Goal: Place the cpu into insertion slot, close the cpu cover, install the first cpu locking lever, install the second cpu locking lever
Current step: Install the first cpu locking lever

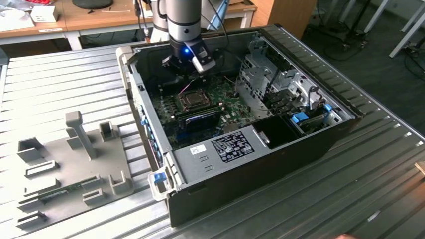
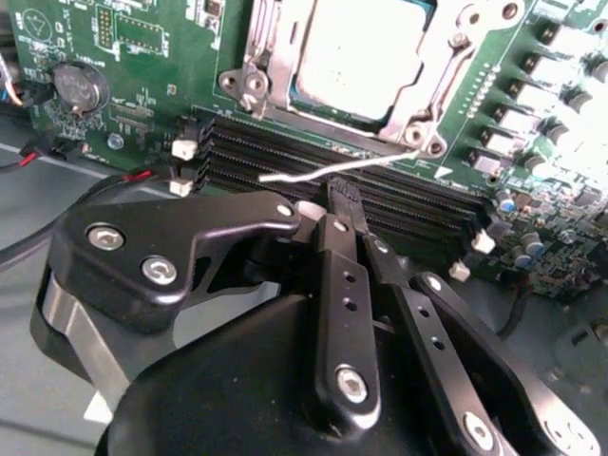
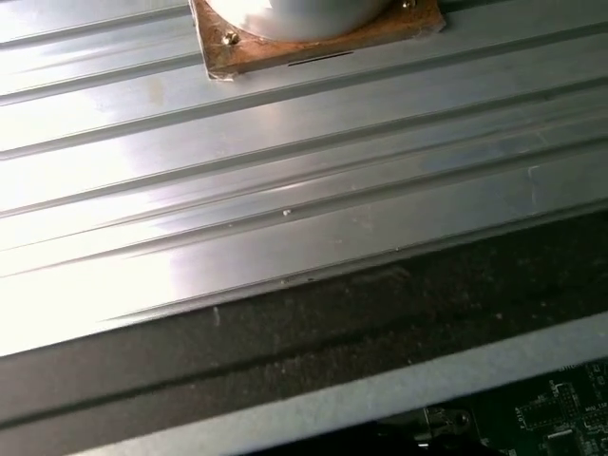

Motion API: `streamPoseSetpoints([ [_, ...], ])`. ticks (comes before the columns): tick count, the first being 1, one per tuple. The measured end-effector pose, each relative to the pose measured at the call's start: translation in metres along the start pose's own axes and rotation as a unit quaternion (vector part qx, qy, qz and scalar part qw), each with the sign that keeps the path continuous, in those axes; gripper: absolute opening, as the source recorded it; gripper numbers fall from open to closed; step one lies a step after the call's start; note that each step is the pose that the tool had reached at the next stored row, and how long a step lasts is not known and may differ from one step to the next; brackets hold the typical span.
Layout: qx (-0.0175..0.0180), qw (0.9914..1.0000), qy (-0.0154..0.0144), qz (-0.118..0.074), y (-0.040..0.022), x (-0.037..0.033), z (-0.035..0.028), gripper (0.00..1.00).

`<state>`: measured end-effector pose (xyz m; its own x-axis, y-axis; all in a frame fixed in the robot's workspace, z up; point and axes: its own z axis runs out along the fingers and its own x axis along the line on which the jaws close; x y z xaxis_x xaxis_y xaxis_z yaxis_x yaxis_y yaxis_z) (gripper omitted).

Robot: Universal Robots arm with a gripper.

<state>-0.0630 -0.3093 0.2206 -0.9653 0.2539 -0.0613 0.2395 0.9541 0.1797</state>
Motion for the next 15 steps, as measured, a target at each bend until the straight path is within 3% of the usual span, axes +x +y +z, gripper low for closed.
streamPoseSetpoints([
  [7, -0.0002, 1.00000, -0.0008, 0.000, 0.0012, 0.0005, -0.0034, 0.11],
  [15, 0.0006, 1.00000, -0.0014, 0.002, -0.0023, -0.0025, -0.0053, 0.11],
])
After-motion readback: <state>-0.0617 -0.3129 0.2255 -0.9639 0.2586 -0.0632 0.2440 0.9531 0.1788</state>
